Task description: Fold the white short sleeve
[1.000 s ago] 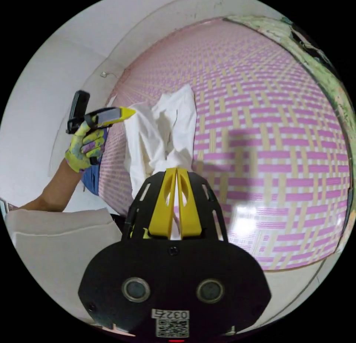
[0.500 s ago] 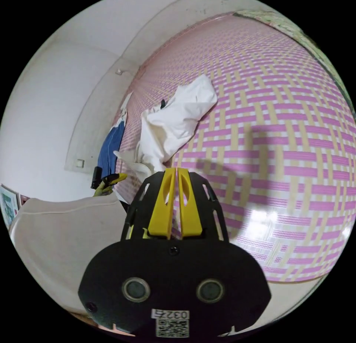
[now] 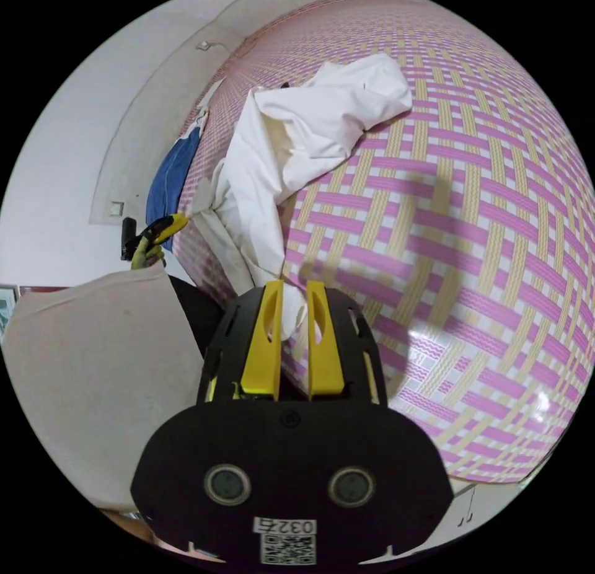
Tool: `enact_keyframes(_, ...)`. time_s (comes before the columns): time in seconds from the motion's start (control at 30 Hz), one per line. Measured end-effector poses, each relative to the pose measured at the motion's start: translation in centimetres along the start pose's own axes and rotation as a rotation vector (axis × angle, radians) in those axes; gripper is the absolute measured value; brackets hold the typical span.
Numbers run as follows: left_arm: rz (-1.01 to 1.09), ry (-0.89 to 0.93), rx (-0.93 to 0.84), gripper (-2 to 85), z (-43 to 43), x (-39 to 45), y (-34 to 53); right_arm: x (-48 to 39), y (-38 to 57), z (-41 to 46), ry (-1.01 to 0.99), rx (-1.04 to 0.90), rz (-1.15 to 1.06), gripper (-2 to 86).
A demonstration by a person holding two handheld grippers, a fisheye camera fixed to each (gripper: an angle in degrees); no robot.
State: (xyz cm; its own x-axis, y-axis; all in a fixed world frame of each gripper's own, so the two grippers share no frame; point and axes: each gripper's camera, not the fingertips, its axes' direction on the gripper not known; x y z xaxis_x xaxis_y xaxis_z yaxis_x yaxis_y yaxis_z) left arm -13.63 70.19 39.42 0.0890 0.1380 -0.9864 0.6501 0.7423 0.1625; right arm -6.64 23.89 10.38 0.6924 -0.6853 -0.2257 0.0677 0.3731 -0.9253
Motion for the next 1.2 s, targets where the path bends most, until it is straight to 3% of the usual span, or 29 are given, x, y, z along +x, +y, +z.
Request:
enact_keyframes(0.2,0.343,-0.339,0.002,7.9,1.0,10.6,3.1,-1.0,1.0,0.3,0.058,0.034,-0.045,8.3)
enact_keyframes(0.37,0.729,-0.612,-0.157,7.8,6.6,21.2,4.9,-4.0,0.0,0.9,0.175,0.027,-0.169,8.5)
enact_keyframes(0.53,0.901,-0.731,-0.206,4.1,9.6,26.4,5.7,-5.7,-1.3,1.6,0.249,-0.007,-0.214,7.9)
enact_keyframes(0.63,0.945,-0.674,-0.367,3.6,12.1,27.7,5.3,-6.3,-1.8,1.8,0.280,-0.023,-0.236,7.9)
enact_keyframes(0.97,1.108,-0.611,-0.553,4.6,15.4,31.1,5.1,-10.0,-2.9,3.9,0.543,-0.156,-0.412,6.8)
enact_keyframes(1.13,0.995,-0.442,-0.611,8.9,14.7,29.6,2.8,-9.3,-3.1,3.8,0.553,-0.171,-0.382,6.0)
enact_keyframes(1.2,1.032,-0.476,-0.649,9.5,15.6,29.2,3.1,-8.6,-3.0,3.5,0.532,-0.171,-0.359,5.9)
